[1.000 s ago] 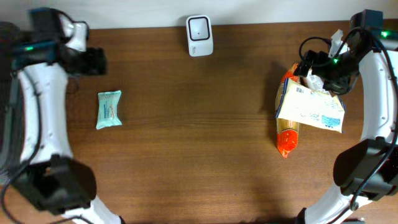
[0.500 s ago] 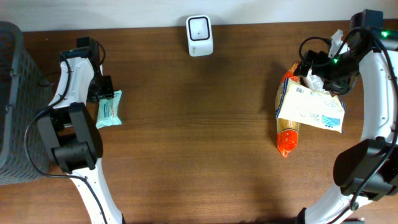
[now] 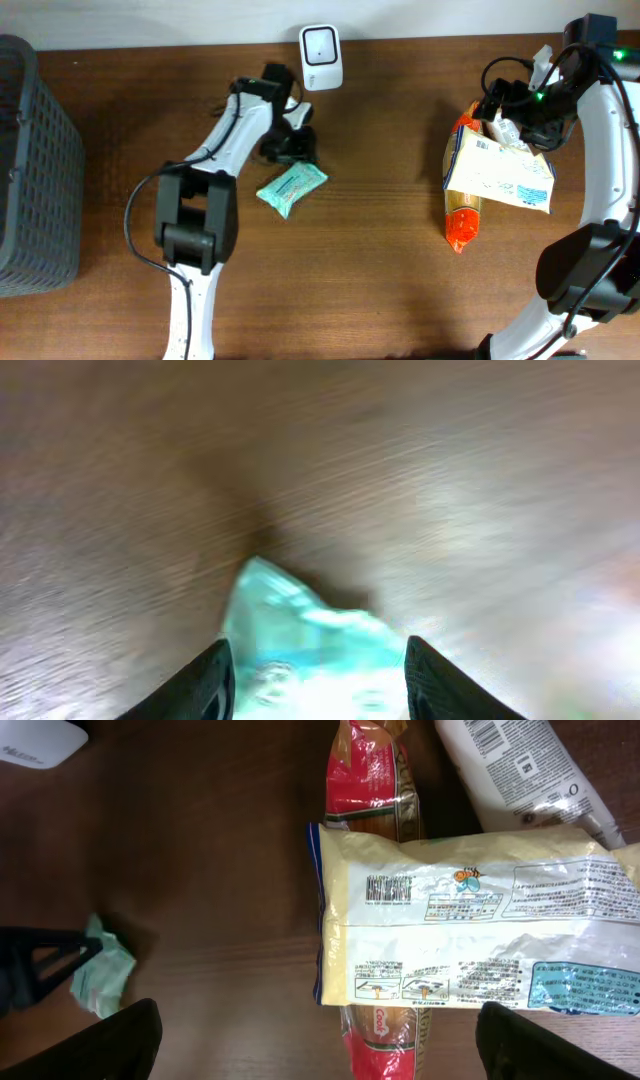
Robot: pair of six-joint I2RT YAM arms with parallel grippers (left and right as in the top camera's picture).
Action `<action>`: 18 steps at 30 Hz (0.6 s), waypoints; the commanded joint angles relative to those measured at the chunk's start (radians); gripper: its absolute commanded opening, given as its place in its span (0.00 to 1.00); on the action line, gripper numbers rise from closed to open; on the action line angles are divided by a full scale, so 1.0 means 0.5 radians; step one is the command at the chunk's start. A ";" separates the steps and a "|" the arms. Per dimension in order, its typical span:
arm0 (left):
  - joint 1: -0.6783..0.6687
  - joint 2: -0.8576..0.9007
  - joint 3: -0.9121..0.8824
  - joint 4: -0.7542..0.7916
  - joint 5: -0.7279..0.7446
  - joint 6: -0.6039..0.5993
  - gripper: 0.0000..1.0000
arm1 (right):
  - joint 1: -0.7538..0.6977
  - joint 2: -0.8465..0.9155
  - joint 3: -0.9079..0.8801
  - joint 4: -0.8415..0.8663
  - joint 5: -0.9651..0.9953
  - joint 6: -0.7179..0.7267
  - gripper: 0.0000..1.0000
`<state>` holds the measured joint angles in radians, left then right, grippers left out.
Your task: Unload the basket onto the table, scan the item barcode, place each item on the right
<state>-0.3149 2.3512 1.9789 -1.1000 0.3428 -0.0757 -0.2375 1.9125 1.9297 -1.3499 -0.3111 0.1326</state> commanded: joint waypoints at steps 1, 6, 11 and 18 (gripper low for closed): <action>-0.017 0.005 0.430 -0.164 0.071 0.043 0.54 | 0.029 -0.015 -0.005 -0.001 -0.044 0.014 0.99; 0.344 0.005 1.364 -0.645 -0.198 0.047 0.66 | 0.562 -0.007 -0.008 0.063 -0.089 0.014 0.99; 0.716 0.006 1.508 -0.719 -0.406 0.048 0.99 | 1.139 0.362 -0.015 0.434 -0.449 -0.224 0.99; 0.874 0.006 1.508 -0.791 -0.333 0.574 0.99 | 1.211 0.890 -0.015 0.806 -0.838 -0.311 0.92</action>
<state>0.1009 2.3524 2.7155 -1.4910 0.1539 0.1192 0.3557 2.3066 1.9266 -0.9695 -0.6697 -0.0074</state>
